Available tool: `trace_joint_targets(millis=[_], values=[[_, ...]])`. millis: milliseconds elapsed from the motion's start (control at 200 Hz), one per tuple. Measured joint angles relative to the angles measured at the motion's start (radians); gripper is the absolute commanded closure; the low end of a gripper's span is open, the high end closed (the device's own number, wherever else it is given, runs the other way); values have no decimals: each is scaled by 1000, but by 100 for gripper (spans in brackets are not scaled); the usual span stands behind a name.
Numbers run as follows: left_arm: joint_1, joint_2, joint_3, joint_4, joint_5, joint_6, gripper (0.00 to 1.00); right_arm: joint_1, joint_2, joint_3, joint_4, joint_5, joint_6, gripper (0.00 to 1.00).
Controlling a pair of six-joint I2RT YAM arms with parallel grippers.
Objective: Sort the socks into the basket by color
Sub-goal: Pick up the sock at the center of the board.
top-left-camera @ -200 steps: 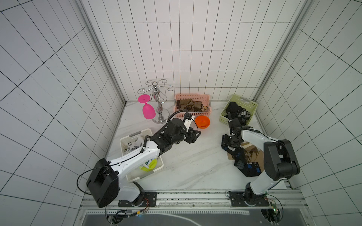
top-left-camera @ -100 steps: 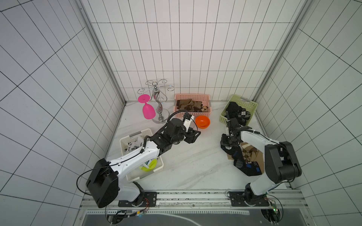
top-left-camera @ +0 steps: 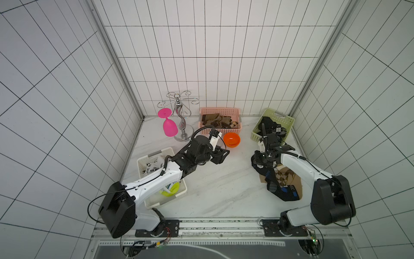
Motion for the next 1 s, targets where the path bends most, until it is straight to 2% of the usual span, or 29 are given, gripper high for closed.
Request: trace_joint_targets(millis=[390,1004], values=[[0,0,0,0,0,0,37,0,-100,169,-18,-11,-3,100],[0,0,0,0,5,1,37,-1,-103,470,-32,-7,-3,100]])
